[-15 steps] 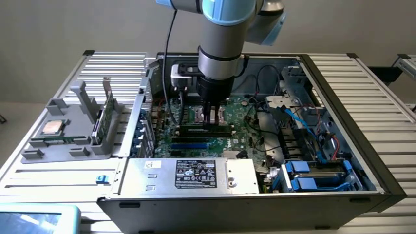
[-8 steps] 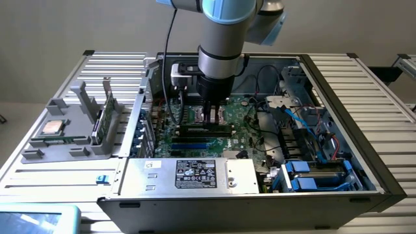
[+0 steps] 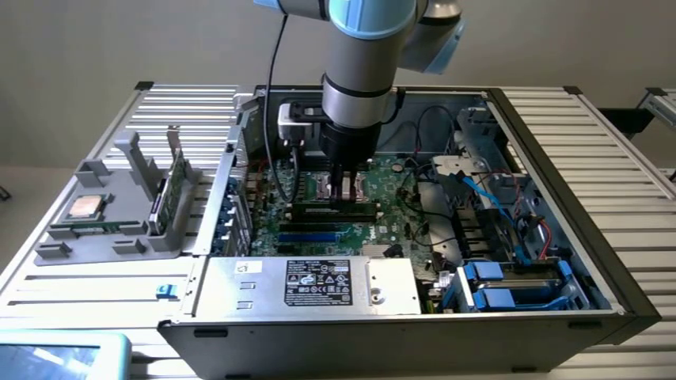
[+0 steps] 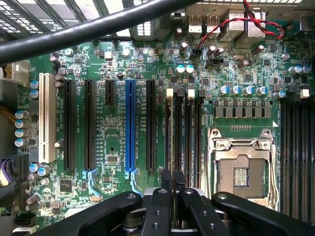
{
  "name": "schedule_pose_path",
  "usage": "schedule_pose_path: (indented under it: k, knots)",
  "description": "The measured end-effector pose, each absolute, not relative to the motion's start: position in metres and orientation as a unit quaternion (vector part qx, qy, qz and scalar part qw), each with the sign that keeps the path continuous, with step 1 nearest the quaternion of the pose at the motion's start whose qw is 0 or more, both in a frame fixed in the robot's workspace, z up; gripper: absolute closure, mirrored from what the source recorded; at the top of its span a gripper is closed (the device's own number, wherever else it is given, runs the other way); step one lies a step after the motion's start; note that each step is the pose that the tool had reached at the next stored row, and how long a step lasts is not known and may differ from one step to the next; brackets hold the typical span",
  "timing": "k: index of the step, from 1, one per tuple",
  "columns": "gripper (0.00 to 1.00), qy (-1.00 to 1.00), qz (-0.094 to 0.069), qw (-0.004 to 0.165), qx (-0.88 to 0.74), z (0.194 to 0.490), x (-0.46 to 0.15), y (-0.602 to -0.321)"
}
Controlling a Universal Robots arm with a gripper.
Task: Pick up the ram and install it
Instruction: 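Insert the ram into the slot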
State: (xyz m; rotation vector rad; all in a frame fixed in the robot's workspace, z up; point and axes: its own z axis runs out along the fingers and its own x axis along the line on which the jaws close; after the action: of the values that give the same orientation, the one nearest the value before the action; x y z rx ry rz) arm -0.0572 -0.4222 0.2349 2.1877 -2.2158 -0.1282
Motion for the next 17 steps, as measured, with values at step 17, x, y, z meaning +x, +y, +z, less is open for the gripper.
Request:
schedule_pose_path:
  k: [17]
  knots:
    - [0.89, -0.711, -0.041, 0.013, 0.702, 0.2342, -0.0573, -0.4231]
